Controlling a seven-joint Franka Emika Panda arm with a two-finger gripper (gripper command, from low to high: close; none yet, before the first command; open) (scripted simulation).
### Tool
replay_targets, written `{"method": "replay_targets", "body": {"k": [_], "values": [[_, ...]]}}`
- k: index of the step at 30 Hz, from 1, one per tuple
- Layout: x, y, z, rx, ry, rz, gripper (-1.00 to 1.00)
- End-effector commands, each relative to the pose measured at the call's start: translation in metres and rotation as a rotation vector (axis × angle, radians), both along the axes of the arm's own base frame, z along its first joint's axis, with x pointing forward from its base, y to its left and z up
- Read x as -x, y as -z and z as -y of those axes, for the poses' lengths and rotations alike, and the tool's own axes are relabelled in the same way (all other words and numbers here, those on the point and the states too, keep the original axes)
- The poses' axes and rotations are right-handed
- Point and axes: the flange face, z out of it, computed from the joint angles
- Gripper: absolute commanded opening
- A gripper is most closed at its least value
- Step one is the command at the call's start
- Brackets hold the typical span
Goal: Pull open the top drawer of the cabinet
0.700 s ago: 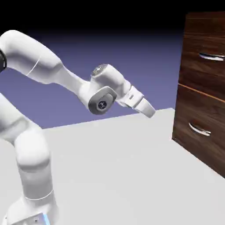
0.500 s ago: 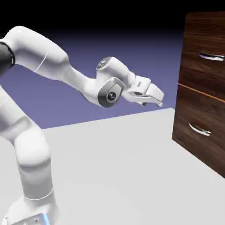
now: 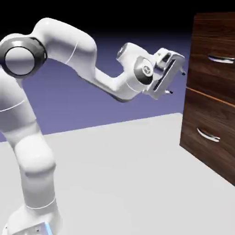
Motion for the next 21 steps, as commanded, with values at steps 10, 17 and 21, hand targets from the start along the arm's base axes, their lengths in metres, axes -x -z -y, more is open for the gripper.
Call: {"method": "replay_targets", "body": {"k": [10,17,21], "values": [[-0.050,-0.015,-0.014,0.700,-0.285,0.092,0.00],[-0.083,-0.017,-0.020,1.224,-0.447,0.128,0.00],[-0.100,-0.016,-0.022,1.535,-0.525,0.134,0.00]]}}
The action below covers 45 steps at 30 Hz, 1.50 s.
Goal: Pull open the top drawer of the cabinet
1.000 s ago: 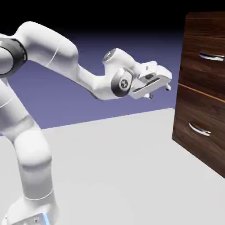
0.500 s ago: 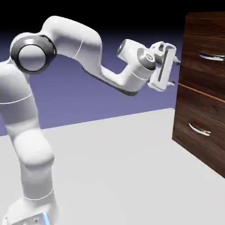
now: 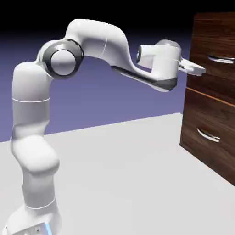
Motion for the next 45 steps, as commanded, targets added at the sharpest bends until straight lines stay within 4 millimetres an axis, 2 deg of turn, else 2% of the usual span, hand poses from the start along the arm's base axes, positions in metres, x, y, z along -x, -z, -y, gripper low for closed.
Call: {"method": "replay_targets", "body": {"k": [1,18,28,37,38,45], "values": [[-0.004,0.000,0.000,0.079,-0.016,0.008,0.00],[-0.068,-0.003,-0.012,1.432,-0.189,0.123,0.00],[-0.095,0.002,-0.020,1.439,-0.193,0.115,0.00],[-0.118,-0.003,-0.012,1.432,-0.189,0.123,0.00],[-0.118,-0.003,-0.012,1.432,-0.189,0.123,-1.00],[-0.101,-0.003,-0.012,1.432,-0.189,0.124,-1.00]]}}
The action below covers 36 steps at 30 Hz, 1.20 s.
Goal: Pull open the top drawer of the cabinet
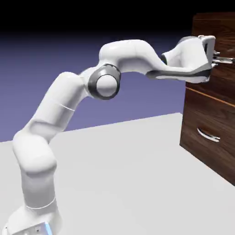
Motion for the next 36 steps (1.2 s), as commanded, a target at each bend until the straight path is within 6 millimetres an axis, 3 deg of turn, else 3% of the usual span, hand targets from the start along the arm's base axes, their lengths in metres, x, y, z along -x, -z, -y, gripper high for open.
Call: {"method": "replay_targets", "body": {"k": [1,9,17,24,33,34,36], "values": [[0.004,0.000,0.000,0.000,0.000,-0.001,-1.00],[0.050,0.000,0.000,0.000,0.000,-0.001,-1.00],[0.110,0.000,0.000,0.000,0.000,-0.001,-1.00],[0.176,0.000,0.000,0.000,0.000,-0.001,-1.00],[0.276,0.000,0.000,0.000,0.000,-0.001,-1.00],[0.276,0.000,0.000,0.000,0.000,-0.001,1.00],[0.287,0.000,0.000,-0.001,0.000,-0.001,1.00]]}}
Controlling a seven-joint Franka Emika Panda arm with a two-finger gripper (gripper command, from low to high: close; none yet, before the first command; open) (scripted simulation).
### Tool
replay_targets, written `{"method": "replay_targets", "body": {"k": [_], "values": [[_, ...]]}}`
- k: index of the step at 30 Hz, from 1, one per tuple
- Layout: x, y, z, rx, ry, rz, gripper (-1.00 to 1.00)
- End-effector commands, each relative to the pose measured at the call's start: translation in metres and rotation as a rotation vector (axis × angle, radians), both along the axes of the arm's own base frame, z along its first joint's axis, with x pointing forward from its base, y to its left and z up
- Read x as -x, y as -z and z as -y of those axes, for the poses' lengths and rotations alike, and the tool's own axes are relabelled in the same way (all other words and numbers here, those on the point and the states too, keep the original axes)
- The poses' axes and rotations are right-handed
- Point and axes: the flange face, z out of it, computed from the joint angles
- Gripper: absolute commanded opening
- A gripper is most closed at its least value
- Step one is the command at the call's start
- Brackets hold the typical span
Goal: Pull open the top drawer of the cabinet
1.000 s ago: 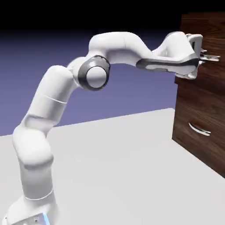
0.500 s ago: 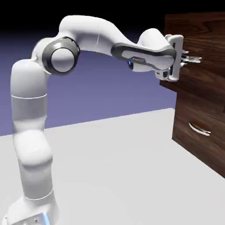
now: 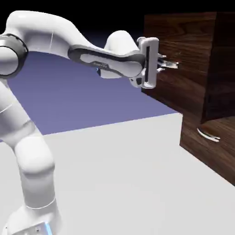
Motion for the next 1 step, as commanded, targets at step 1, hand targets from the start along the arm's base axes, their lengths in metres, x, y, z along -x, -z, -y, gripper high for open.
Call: {"method": "replay_targets", "body": {"k": [1], "values": [[0.0117,-0.0003,0.0000,0.000,0.000,0.000,1.00]]}}
